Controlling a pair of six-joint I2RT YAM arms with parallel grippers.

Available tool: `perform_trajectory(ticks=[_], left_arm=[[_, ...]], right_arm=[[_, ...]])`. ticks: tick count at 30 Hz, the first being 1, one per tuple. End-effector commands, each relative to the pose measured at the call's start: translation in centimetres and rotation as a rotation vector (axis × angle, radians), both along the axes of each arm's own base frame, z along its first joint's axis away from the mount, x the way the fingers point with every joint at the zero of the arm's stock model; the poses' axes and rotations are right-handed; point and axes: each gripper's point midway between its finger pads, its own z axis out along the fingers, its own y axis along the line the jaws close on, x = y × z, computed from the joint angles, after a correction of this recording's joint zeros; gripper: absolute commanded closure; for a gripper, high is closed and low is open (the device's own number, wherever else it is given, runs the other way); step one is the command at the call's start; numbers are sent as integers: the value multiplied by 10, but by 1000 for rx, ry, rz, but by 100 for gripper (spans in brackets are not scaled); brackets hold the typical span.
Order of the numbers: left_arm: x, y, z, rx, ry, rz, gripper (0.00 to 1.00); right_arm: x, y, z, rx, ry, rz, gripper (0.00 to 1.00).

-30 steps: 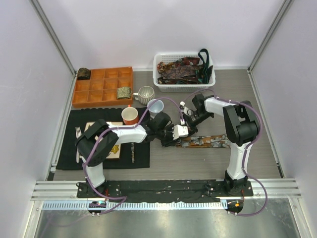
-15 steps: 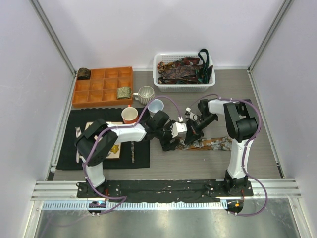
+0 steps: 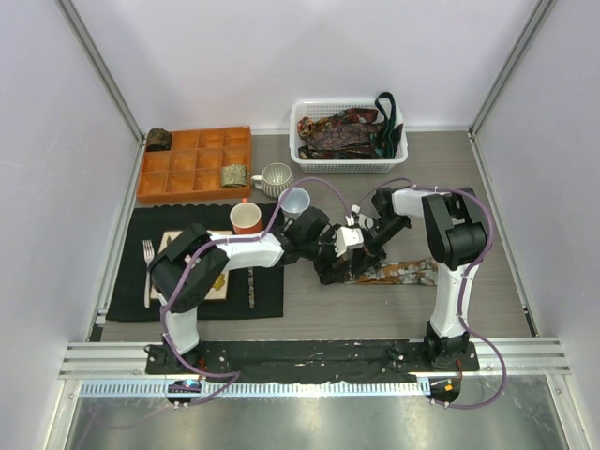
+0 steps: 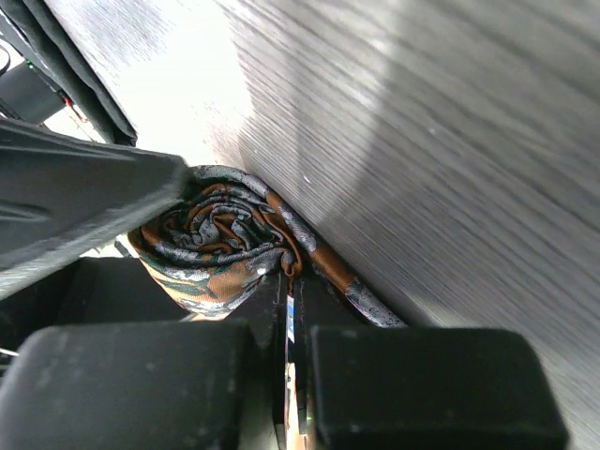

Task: Roll the ties
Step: Roll the tie at the center of the board.

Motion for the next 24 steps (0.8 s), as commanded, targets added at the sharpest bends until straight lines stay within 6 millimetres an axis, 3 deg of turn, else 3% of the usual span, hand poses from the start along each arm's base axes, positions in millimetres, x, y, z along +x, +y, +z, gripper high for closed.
perform_trajectory(ticks=[1,4,8,11,14,15,19,21,24], left_arm=[[10,-10,-1,-32,-19,25,22],[10,-2,-14,11,-43,12,32],[6,12,-27,64,-48,-3,51],[5,21,-30,79,-46,3,71],[2,27,-34,96,-42,-2,80],[2,29,-35,99,-43,-1,81],[4,31,-38,108,-36,5,84],[5,31,-35,102,-34,5,85],[7,25,-27,83,-32,-1,86]], right_arm=[[40,-10,-49,-143,-207,61,99],[57,-3,-52,-129,-244,75,99],[61,2,-44,-97,-245,86,99],[55,2,-24,-68,-241,95,95],[53,1,9,5,-218,44,79],[49,4,26,53,-208,26,78],[38,-3,48,116,-190,-10,77],[26,-4,42,118,-158,-6,78],[19,-10,17,74,-116,4,82]])
